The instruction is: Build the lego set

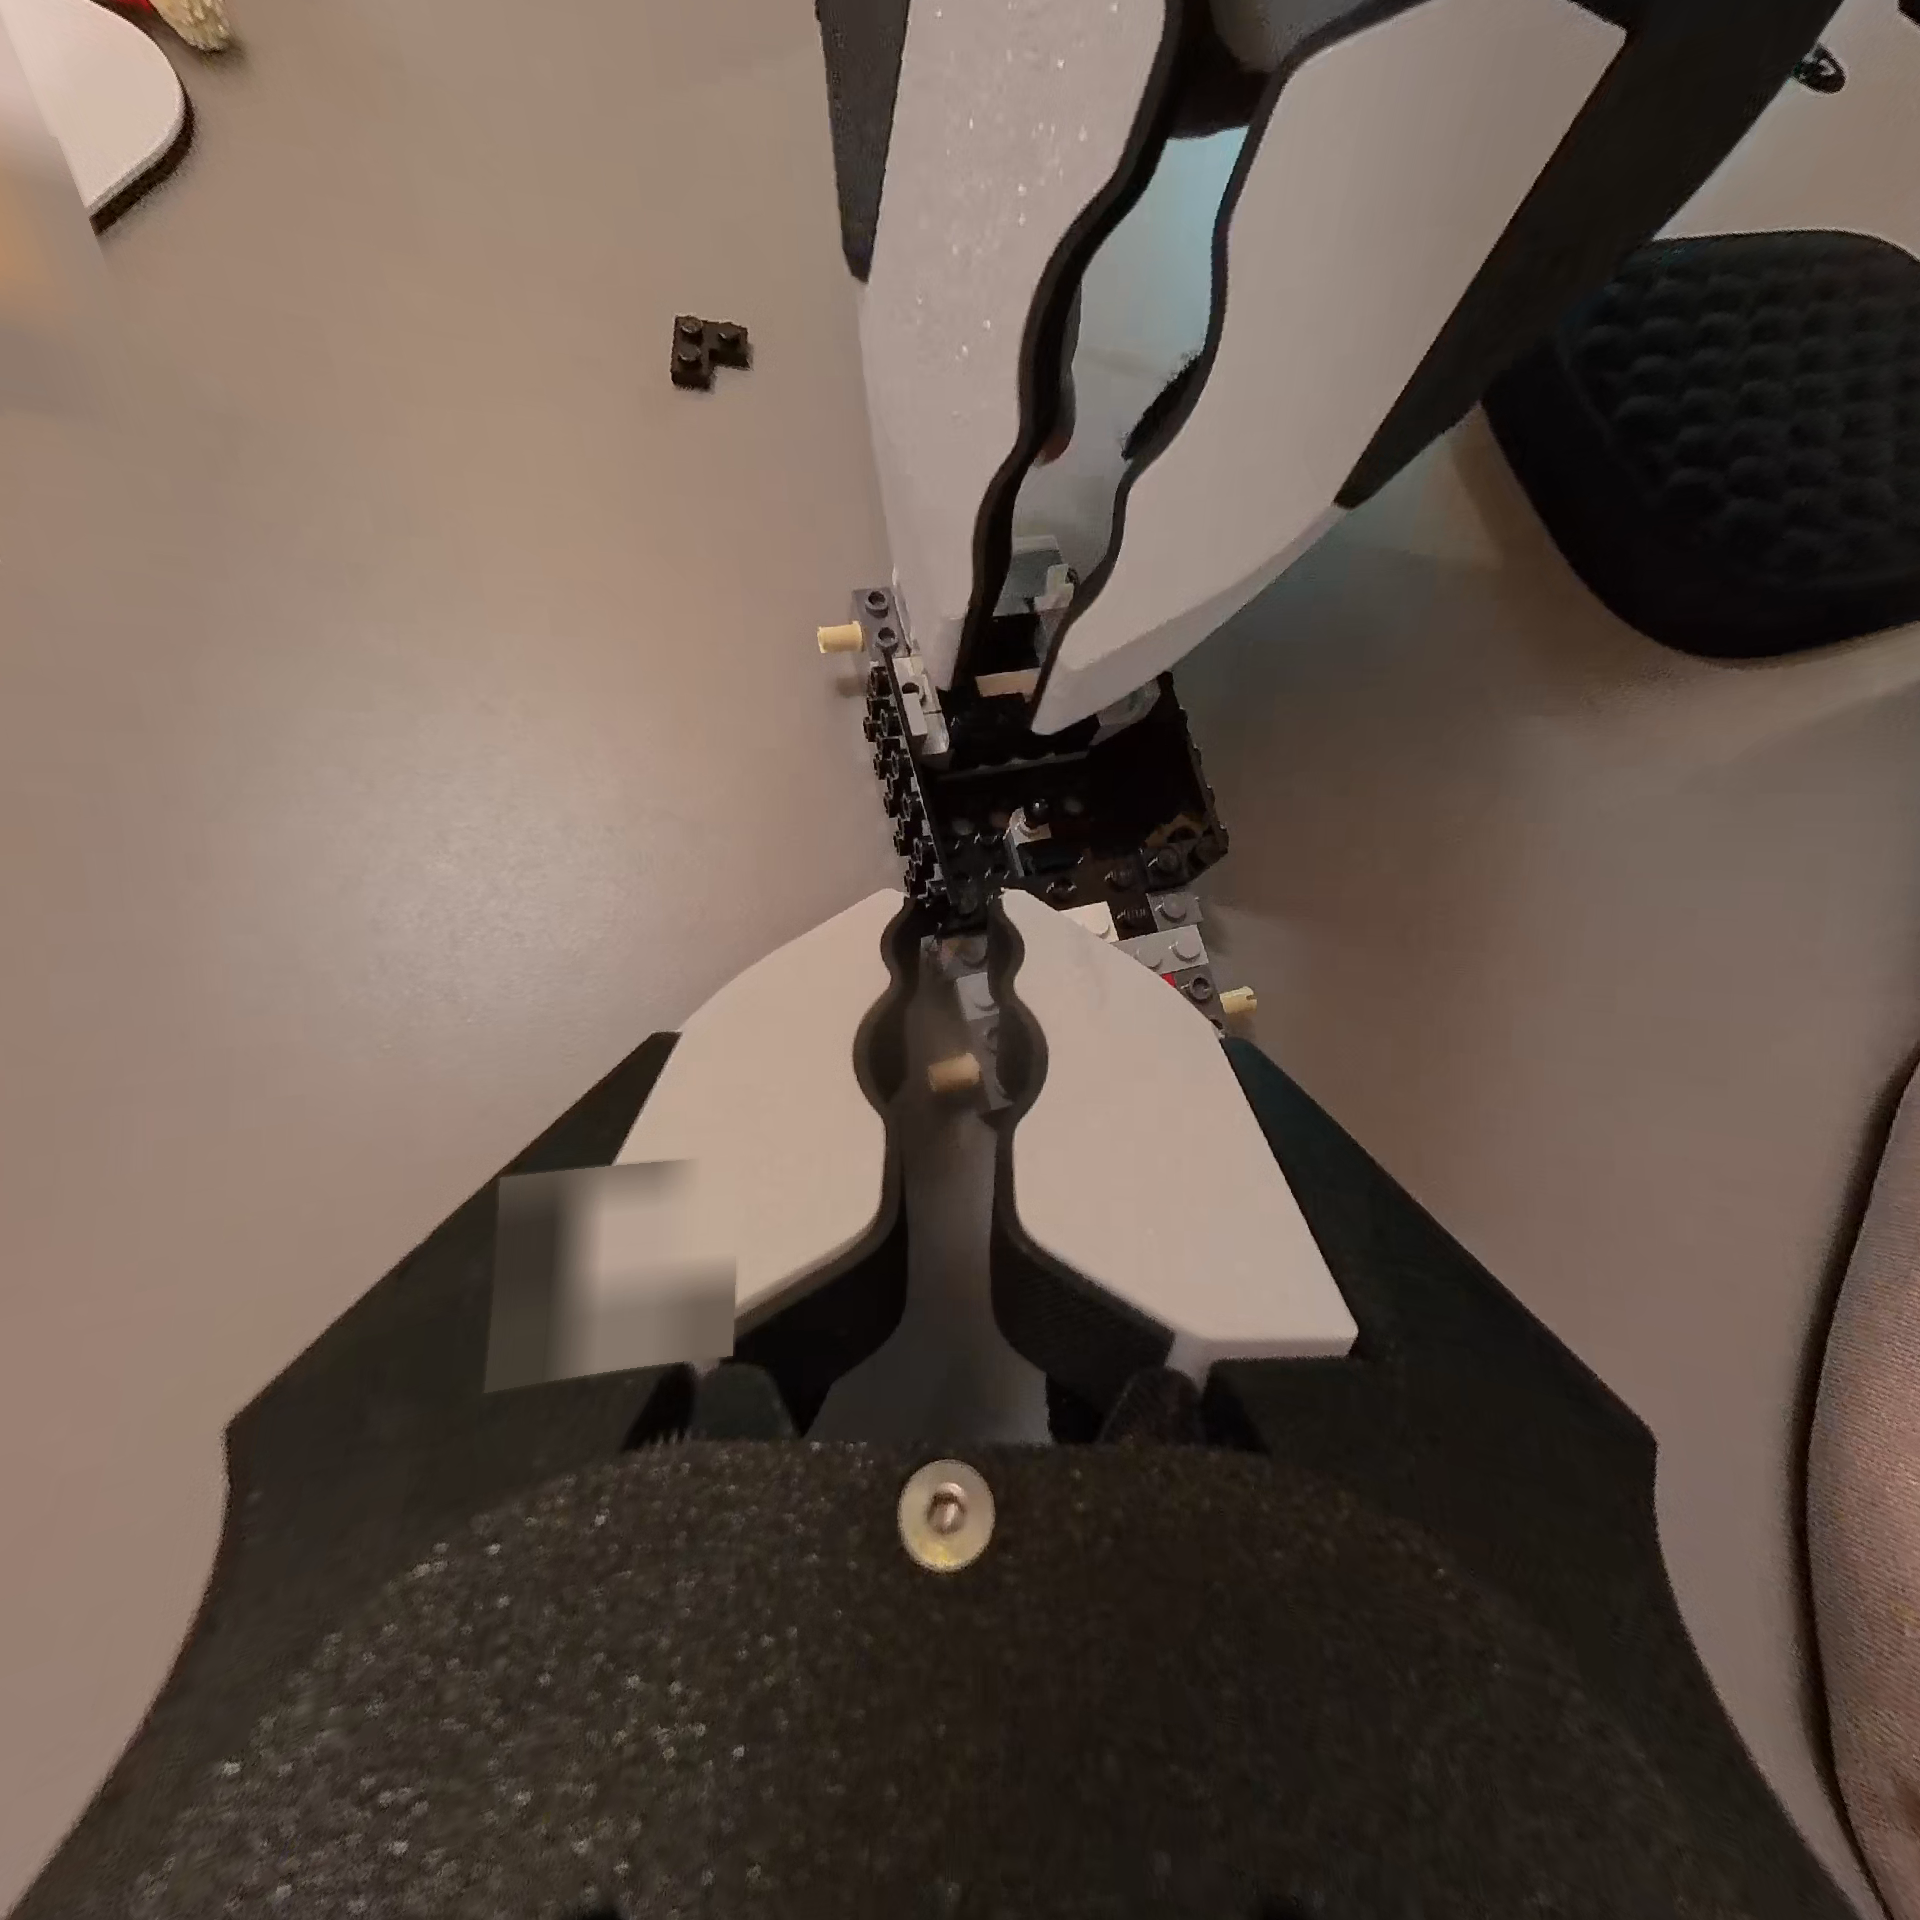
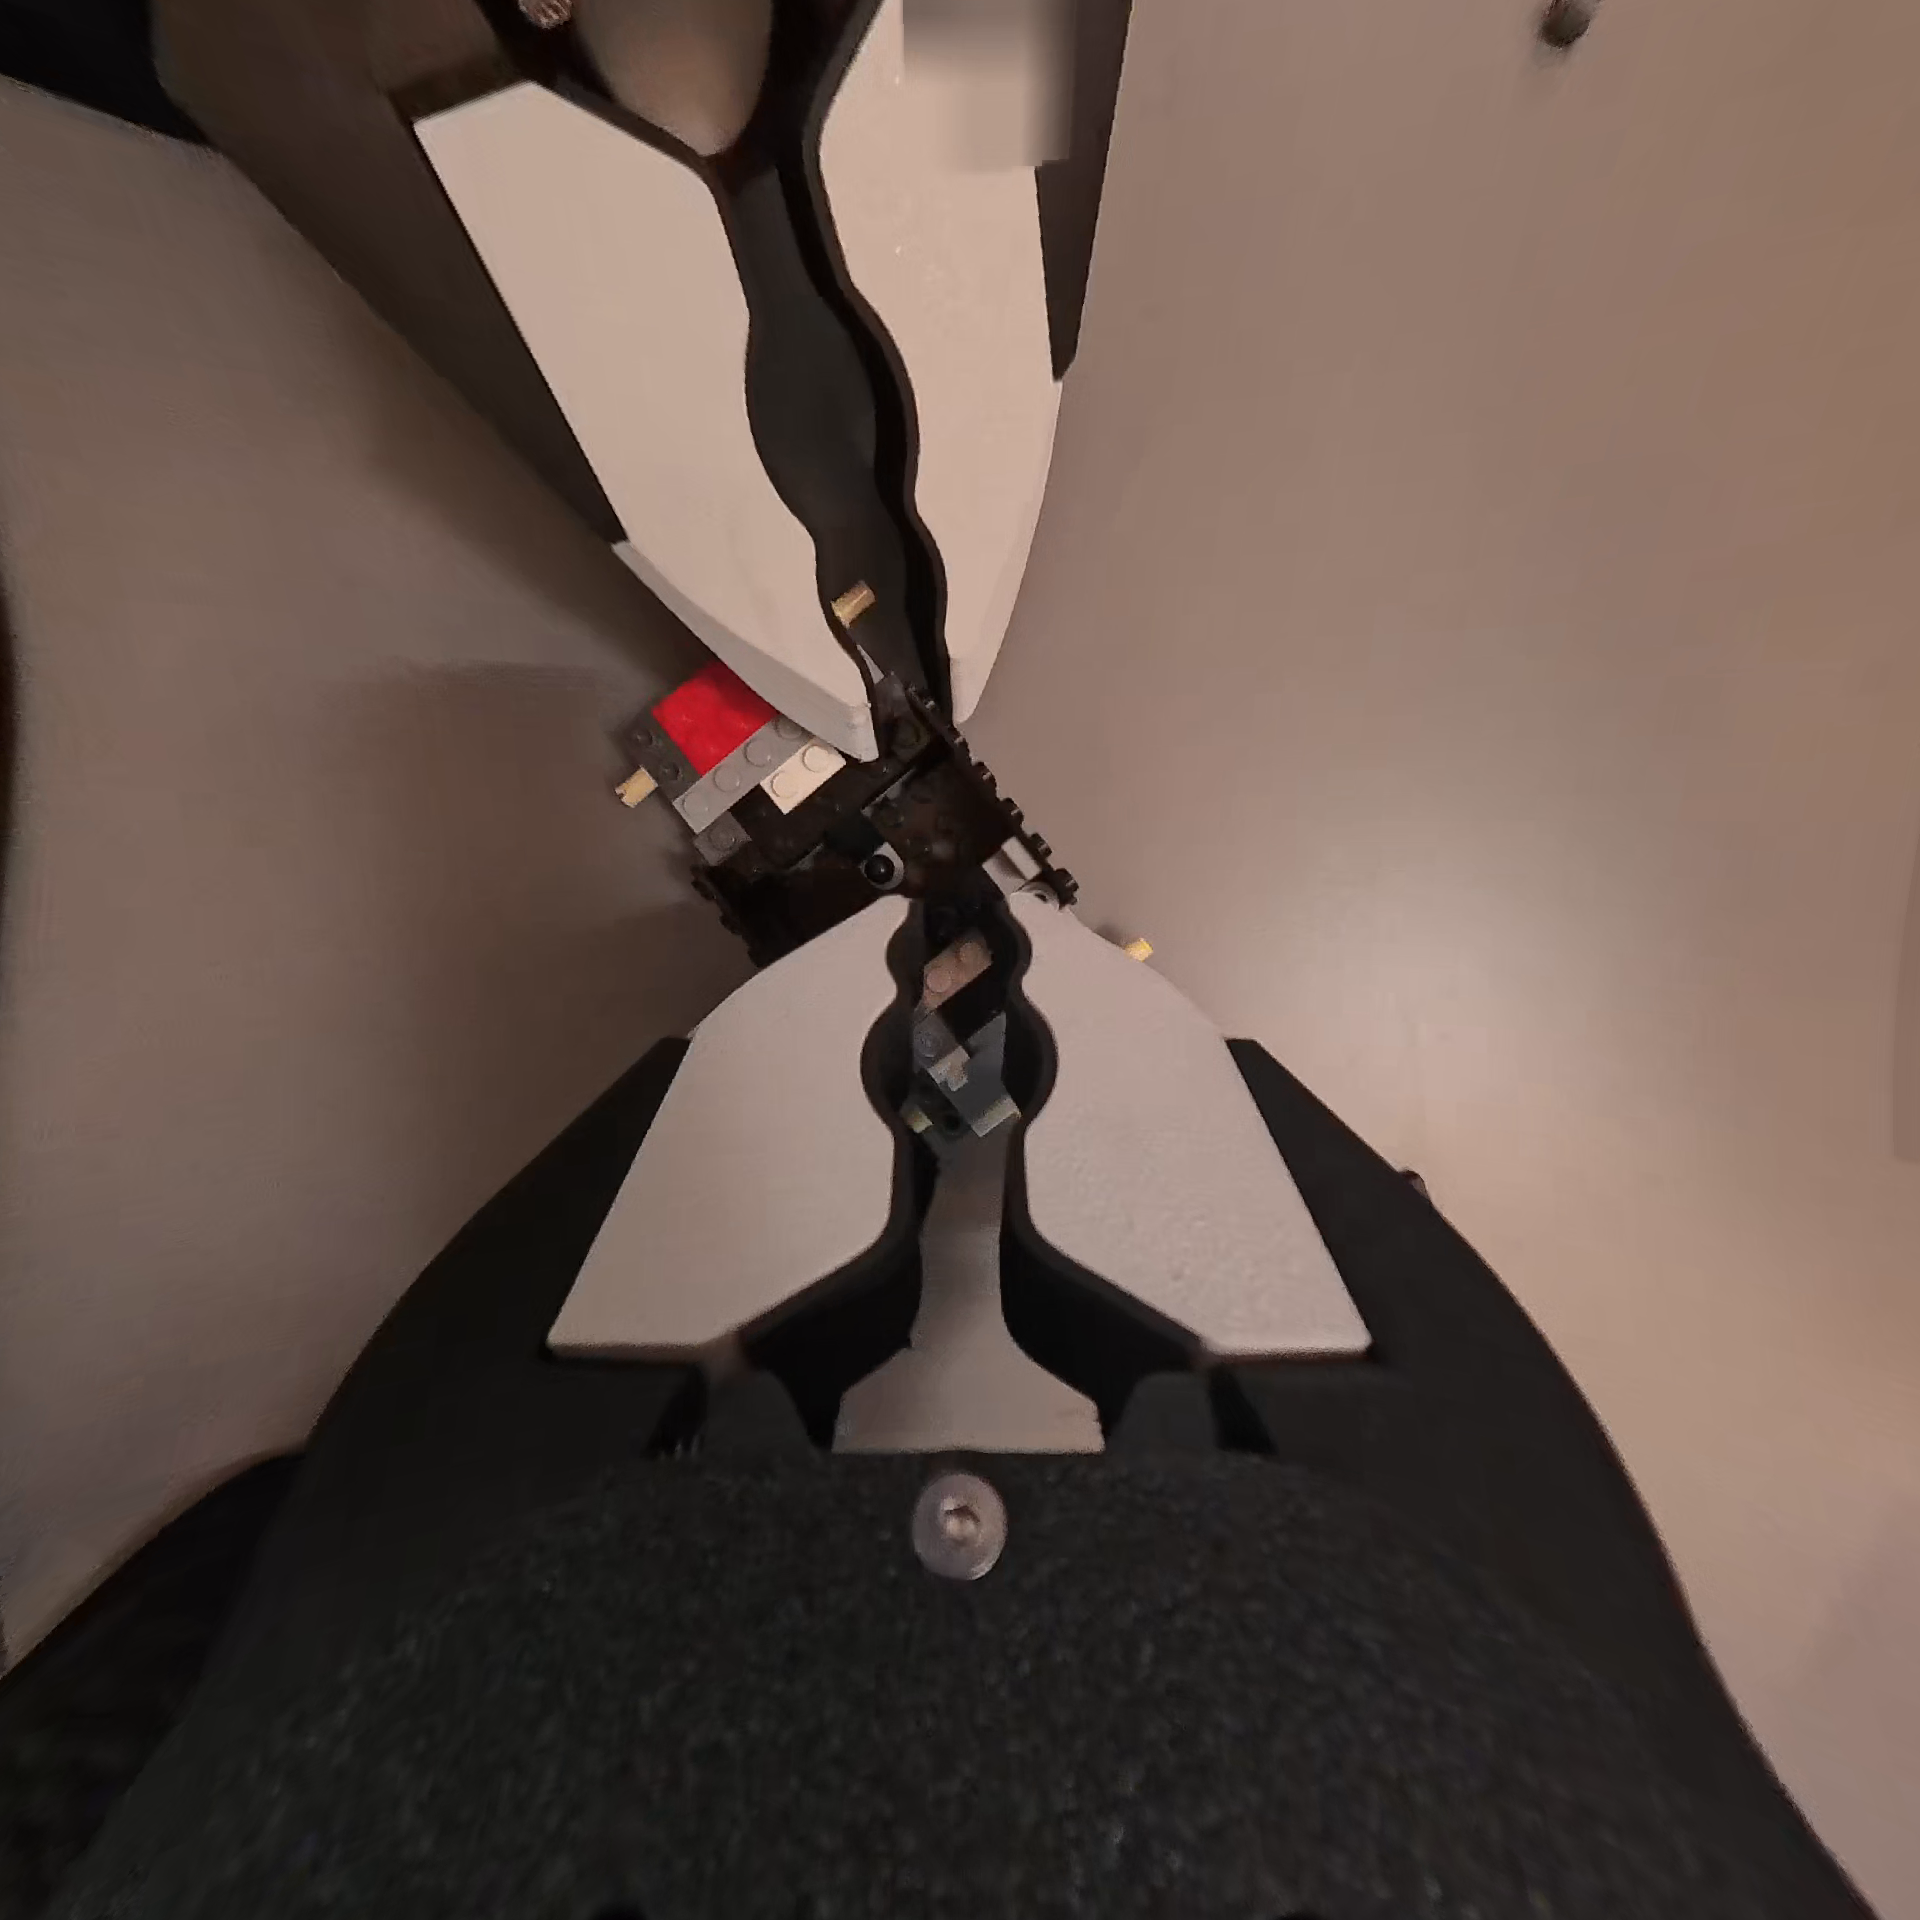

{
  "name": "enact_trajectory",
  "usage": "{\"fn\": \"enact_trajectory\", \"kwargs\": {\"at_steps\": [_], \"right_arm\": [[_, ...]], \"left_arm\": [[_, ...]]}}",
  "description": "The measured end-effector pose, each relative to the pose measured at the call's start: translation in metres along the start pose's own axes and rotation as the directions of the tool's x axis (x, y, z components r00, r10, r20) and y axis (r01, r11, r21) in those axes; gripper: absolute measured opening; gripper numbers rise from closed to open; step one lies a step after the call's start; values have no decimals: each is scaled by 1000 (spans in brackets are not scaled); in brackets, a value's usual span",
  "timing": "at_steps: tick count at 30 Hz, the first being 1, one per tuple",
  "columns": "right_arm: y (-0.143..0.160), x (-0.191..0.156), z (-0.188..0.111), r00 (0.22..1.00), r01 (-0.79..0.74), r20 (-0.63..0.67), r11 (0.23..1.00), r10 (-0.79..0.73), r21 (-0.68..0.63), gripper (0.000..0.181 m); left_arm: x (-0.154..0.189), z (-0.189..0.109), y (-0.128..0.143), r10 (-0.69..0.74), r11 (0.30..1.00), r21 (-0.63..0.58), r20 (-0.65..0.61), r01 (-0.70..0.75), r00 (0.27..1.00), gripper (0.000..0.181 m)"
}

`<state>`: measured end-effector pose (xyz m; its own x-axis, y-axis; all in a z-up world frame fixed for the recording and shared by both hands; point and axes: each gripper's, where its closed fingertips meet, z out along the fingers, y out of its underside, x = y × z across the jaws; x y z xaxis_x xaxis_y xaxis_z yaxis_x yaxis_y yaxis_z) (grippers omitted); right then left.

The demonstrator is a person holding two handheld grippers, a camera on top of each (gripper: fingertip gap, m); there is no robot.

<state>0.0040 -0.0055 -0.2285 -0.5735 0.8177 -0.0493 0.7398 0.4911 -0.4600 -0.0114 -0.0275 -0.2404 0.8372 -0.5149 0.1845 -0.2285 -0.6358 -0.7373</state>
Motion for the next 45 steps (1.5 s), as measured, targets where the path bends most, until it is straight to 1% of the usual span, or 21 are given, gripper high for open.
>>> {"fn": "enact_trajectory", "kwargs": {"at_steps": [3, 7, 8, 11, 18, 22, 26, 31, 34, 35, 37, 39, 41, 43, 44, 45], "right_arm": [[0, 2, 1, 999, 28, -27, 999, -29, -42, 7], [2, 1, 0, 998, 51, -33, 994, -55, -97, 4], [2, 0, 1, 998, 55, -26, 993, -58, -106, 0], [2, 0, 1, 996, 73, -36, 989, -78, -131, 1], [3, -2, 2, 998, 57, 21, 986, -55, -160, 1], [3, -2, 2, 997, 38, 78, 986, -26, -165, 0], [3, -3, 3, 994, 53, 102, 983, -36, -176, 0], [3, -3, 3, 994, 55, 100, 984, -39, -171, 0], [3, 0, 0, 999, 29, 45, 988, -22, -149, 3], [3, 2, -3, 1000, 6, 30, 993, -3, -116, 10], [-9, 5, -20, 996, -88, 11, 994, 87, 64, 13], [-15, 13, -41, 986, -144, -46, 953, 162, 267, 14], [-8, 14, -54, 968, -172, -94, 892, 231, 418, 23], [7, 9, -57, 946, -191, -138, 850, 293, 491, 34], [14, 6, -56, 935, -194, -157, 830, 318, 523, 36], [18, 3, -55, 925, -193, -171, 807, 339, 559, 36]], "left_arm": [[0, 0, 0, 1, 1000, -2, 1, -1, 1000, 12], [0, 0, 0, 3, 1000, -2, 2, -3, 1000, 12], [0, 0, 0, 3, 1000, -2, 2, -3, 1000, 12], [0, 0, 0, 3, 1000, -3, 3, -3, 1000, 12], [0, 0, 1, 4, 1000, -6, 4, -4, 1000, 12], [0, 0, 1, 3, 1000, -6, 3, -3, 1000, 12], [0, 0, 1, 1, 1000, -6, 0, -1, 1000, 11], [0, 0, 1, 1, 1000, -6, -1, -1, 1000, 12], [0, 0, 0, 1, 1000, -3, -4, -1, 1000, 11], [0, 0, 0, 2, 1000, -2, -6, -2, 1000, 12], [1, -1, 0, 10, 1000, -1, -12, -10, 1000, 12], [1, -1, 1, 13, 1000, -3, -17, -13, 1000, 11], [0, -1, 1, 14, 1000, -3, -16, -14, 1000, 12], [-1, -1, 0, 12, 1000, -3, -13, -13, 1000, 12], [-2, -2, 0, 20, 1000, -3, -12, -20, 1000, 12], [-2, -3, 0, 36, 999, 1, -12, -36, 999, 16]]}}
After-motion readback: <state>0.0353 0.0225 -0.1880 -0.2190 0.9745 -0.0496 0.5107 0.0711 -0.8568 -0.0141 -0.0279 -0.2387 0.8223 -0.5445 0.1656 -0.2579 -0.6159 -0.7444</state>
